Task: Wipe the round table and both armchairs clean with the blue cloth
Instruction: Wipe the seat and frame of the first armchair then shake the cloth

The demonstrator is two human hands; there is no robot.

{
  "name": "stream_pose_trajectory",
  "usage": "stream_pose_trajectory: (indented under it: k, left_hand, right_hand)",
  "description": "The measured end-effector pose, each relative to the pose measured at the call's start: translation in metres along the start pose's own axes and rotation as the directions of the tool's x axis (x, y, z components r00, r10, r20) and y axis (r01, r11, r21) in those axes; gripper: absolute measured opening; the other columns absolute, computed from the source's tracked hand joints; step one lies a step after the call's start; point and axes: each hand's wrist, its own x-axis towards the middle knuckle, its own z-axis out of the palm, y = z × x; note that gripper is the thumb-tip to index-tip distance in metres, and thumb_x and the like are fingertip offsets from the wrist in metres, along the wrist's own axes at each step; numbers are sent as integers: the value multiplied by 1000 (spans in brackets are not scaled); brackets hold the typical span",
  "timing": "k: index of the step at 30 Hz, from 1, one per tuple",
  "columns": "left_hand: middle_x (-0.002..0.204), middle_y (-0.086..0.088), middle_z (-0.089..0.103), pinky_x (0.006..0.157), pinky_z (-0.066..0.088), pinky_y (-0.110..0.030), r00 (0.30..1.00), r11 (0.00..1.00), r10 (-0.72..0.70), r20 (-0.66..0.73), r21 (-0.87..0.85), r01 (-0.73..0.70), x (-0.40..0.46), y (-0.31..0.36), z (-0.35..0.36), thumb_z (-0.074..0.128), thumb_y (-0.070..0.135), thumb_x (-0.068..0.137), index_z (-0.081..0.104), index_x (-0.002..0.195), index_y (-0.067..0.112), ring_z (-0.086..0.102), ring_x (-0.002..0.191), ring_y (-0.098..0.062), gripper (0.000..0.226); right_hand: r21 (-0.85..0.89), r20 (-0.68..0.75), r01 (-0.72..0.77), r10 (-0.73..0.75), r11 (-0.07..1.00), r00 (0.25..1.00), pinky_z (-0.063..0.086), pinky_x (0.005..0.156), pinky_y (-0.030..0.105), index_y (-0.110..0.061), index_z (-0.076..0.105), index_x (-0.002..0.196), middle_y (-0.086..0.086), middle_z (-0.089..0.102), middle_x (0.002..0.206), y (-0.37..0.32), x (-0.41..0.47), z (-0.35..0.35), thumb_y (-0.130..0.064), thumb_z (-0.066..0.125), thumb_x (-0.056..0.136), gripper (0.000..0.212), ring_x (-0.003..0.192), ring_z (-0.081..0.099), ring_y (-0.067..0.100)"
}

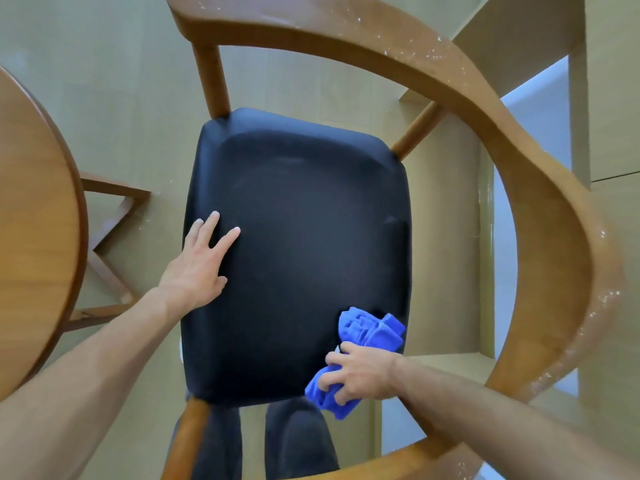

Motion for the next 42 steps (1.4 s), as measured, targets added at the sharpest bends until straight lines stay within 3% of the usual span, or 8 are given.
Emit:
stream_pose_trajectory:
  k: [8, 13, 19, 23, 27, 30, 36, 42]
  left_hand:
    - [157, 6, -20, 92, 48, -39, 1000, 1000, 6, -16, 3, -6, 0, -2, 1, 63, 16, 88, 8, 151, 34, -15, 146, -19, 86]
    - [156, 8, -22, 88, 49, -38, 1000, 1000, -6, -26, -4, 6, 1, -1, 4, 62, 14, 87, 7, 151, 35, -17, 145, -19, 87]
    - [156, 7, -24, 88, 49, -35, 999, 1000, 3, -38, -13, -4, 1, -1, 4, 61, 12, 88, 7, 151, 34, -18, 145, -20, 87]
    - [156, 7, -23, 91, 49, -34, 999, 1000, 22, -30, -6, -22, 0, -2, 4, 63, 14, 87, 7, 152, 35, -18, 145, -19, 88]
    - [157, 7, -20, 93, 49, -33, 999, 999, 35, -26, -23, -35, 1, -4, -1, 60, 12, 86, 10, 151, 35, -14, 146, -17, 85]
    - [158, 3, -10, 97, 46, -32, 999, 1000, 29, -25, 1, -29, 5, -2, -8, 58, 17, 89, 16, 151, 31, -6, 146, -20, 76]
    - [158, -8, -13, 112, 30, -46, 996, 998, 39, -80, 55, -35, 18, 8, -16, 63, 37, 87, 4, 152, 33, -11, 146, -31, 88]
    - [152, -4, -35, 112, 32, -47, 998, 996, 58, -4, 76, -57, 20, 2, -7, 69, 47, 80, -8, 150, 38, -28, 142, -29, 104]
  right_hand:
    - [89, 272, -354, 319, 931, 908, 39, 88, 45, -23, 60, 114, 3, 30, 137, 52, -86, 41, -4, 59, 88, 32, 121, 34, 36]
    - [184, 273, -964, 932, 194, 239, 43, 83, 42, -18, 48, 123, 13, 26, 137, 79, -107, 34, -6, 54, 86, 39, 112, 38, 35]
    - [772, 620, 36, 738, -635, -265, 36, 90, 33, -7, 42, 127, 19, 29, 134, 38, 8, -14, 0, 54, 83, 46, 106, 46, 39]
    - [929, 279, -204, 947, -308, -159, 44, 88, 37, -16, 49, 128, 11, 33, 139, 3, 101, -66, 1, 53, 76, 56, 106, 44, 33]
    - [719, -404, -414, 821, 558, 405, 45, 70, 33, -23, 54, 111, 5, 49, 125, -15, 120, -73, 2, 47, 63, 54, 89, 52, 29]
    - [467, -558, -405, 617, 786, 555, 44, 70, 36, -22, 55, 105, 5, 51, 127, 11, 80, -42, 5, 27, 70, 53, 93, 52, 31]
    - [944, 279, -78, 900, -322, -336, 31, 107, 32, -23, 52, 134, 5, 30, 151, 79, -15, 25, -7, 56, 90, 47, 131, 40, 30]
    - [782, 594, 131, 666, -609, -451, 34, 108, 46, -20, 32, 147, 10, 26, 152, 102, -6, 23, -18, 55, 92, 59, 130, 40, 36]
